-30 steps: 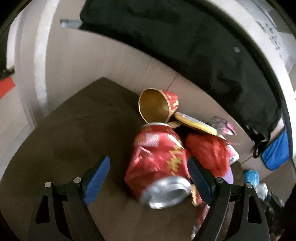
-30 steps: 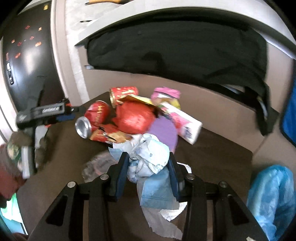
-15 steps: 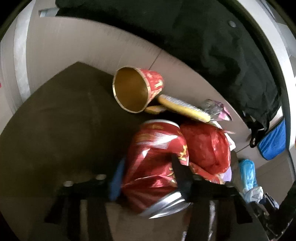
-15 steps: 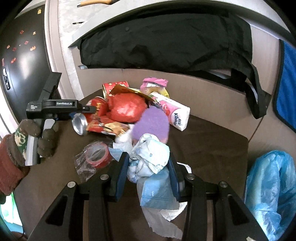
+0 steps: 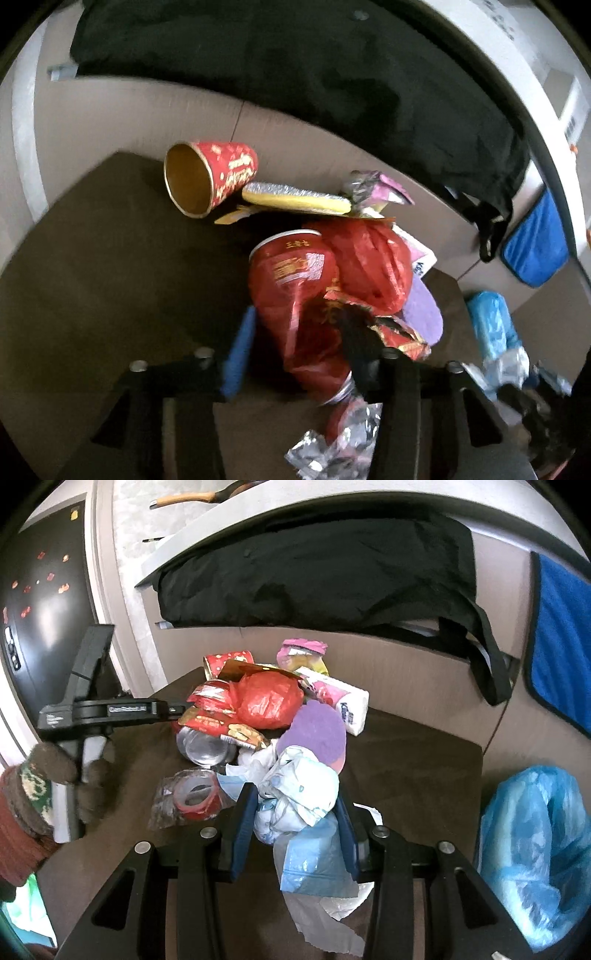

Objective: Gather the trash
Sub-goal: 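Grasp the crushed red can with the left tool while the right tool holds the tissue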

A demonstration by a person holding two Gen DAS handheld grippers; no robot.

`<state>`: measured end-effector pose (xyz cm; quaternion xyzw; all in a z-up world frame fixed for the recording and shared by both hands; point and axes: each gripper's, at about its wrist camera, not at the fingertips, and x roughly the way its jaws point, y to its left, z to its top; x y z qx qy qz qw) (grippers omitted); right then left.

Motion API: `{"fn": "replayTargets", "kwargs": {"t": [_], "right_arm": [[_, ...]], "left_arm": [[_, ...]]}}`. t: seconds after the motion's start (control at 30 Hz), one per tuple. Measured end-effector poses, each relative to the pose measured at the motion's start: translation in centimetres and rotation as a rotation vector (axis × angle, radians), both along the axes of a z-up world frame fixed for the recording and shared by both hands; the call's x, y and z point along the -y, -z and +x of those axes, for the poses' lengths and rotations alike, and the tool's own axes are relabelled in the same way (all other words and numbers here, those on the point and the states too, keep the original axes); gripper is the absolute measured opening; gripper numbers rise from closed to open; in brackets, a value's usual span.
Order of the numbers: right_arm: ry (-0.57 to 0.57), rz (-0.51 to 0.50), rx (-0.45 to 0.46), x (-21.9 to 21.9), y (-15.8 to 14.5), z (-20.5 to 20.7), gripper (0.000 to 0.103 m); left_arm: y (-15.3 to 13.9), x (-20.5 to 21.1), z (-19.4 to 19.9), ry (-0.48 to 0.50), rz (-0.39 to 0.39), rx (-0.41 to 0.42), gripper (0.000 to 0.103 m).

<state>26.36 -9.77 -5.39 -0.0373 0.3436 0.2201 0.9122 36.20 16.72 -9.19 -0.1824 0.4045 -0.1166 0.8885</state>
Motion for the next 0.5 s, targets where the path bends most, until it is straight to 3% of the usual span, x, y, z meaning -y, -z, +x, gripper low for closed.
{"fn": "replayTargets", "kwargs": {"t": [0.27,0.33,0.37,0.5], "right_arm": [[0.019,0.019,-0.025,1.3,0.9,-0.2,0.038],[0.029,0.029,-0.030,1.5,0.9,-0.1,0.038],[0.034,0.036,-0.033,1.5,0.8,0.0,0.038],[0.034,0.054,-0.009,1.4,-0.3,-0.2,0.038]], "left_arm": [[2.4,0.5,3.0,-0.020,-0.109,-0.134,0.050],[1.9,0.8,2.6,-0.029,-0.113,-0.120,0.034],[1.4,1.1,2.3,-0.018,-0.115,-0.106,0.032],[-1.3,3.1,-0.4,-0.003,0.000,-0.004,0.029]]}}
